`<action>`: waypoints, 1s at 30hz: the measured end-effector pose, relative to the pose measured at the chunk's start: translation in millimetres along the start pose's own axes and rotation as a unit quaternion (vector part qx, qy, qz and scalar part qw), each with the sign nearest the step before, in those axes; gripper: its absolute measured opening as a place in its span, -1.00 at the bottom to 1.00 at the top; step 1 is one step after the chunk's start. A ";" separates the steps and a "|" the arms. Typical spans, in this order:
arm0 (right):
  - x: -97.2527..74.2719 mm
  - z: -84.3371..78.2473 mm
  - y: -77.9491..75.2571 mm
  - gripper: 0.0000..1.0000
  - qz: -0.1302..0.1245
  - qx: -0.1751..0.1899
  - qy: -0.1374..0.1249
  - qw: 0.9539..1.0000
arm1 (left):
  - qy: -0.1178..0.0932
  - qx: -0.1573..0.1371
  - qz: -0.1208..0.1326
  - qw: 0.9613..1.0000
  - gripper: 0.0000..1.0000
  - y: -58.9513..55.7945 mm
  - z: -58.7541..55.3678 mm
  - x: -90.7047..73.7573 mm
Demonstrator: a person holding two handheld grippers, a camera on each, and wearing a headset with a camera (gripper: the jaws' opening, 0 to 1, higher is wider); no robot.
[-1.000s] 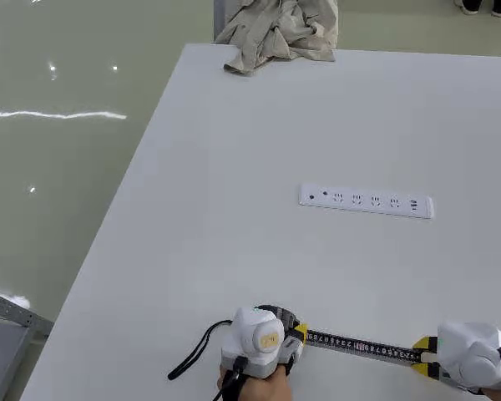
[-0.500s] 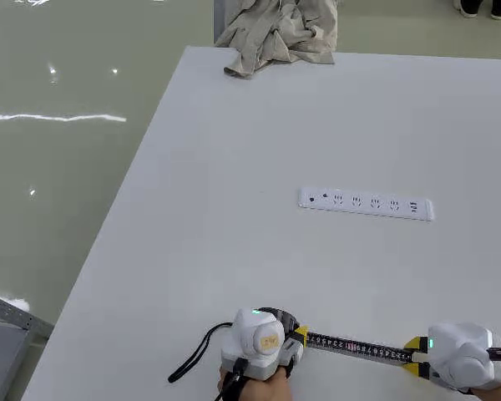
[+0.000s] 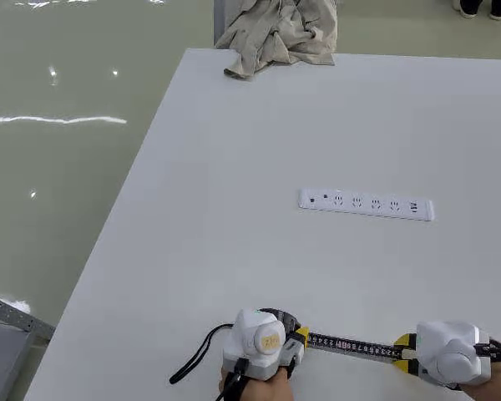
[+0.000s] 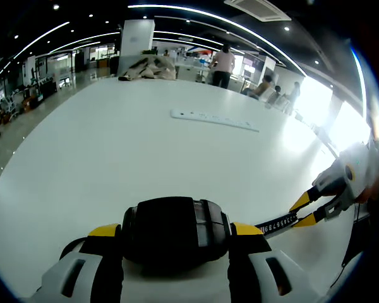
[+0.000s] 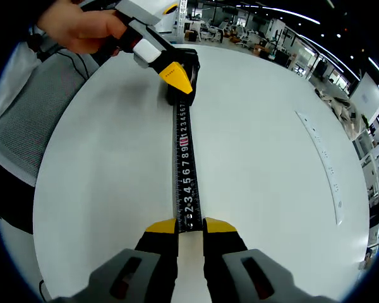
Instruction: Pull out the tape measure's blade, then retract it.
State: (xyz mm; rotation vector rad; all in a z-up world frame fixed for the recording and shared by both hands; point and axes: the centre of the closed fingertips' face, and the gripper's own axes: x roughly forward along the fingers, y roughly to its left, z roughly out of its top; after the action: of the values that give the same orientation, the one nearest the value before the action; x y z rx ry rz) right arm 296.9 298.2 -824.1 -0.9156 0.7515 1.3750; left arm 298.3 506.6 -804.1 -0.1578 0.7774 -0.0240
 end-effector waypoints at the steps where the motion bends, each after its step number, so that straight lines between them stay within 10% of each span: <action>1: 0.6 0.8 -0.1 -0.72 0.000 -0.001 0.000 1.000 | 0.000 0.000 0.000 1.000 0.30 0.1 -0.1 0.1; 30: 14.6 24.4 1.3 -0.72 0.003 -0.003 -0.012 1.000 | -0.001 0.000 -0.002 1.000 0.30 -0.4 -0.2 -0.5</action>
State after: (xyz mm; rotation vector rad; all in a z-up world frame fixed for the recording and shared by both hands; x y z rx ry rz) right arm 294.9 326.5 -825.6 -0.9017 0.7328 1.3912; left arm 297.8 506.2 -803.8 -0.1602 0.7759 -0.0284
